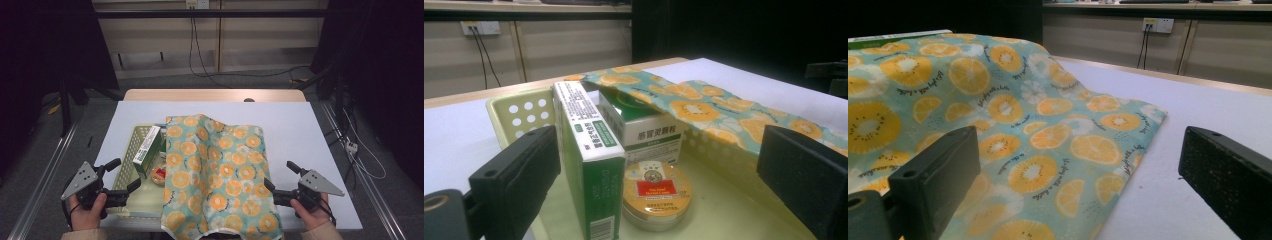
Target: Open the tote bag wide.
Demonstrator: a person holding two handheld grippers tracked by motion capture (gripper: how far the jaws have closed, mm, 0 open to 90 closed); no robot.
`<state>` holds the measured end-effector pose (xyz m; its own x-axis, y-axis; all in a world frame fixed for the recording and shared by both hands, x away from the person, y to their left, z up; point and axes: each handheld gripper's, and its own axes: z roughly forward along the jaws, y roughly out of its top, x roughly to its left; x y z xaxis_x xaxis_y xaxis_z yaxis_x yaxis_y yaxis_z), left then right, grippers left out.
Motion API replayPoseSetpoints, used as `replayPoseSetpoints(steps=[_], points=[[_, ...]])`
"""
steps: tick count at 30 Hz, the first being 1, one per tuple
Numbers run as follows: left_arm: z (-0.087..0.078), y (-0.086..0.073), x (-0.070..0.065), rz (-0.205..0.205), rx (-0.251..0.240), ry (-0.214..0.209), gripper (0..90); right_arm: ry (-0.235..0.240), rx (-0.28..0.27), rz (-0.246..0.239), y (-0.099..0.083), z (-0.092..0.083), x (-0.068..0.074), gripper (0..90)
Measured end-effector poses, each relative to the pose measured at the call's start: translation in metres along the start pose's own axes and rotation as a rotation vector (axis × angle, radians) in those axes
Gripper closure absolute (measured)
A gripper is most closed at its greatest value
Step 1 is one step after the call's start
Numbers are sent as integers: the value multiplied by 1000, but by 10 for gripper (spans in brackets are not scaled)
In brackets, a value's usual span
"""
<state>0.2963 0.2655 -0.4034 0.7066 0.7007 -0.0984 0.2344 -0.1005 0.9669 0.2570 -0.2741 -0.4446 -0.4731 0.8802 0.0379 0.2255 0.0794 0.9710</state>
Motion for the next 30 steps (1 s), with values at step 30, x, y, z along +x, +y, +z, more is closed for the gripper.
replayPoseSetpoints(steps=[30], points=[[-4, 6, -1, -3, -11, 17, 36, -79, 249, 91, 26, 105, -61, 72]])
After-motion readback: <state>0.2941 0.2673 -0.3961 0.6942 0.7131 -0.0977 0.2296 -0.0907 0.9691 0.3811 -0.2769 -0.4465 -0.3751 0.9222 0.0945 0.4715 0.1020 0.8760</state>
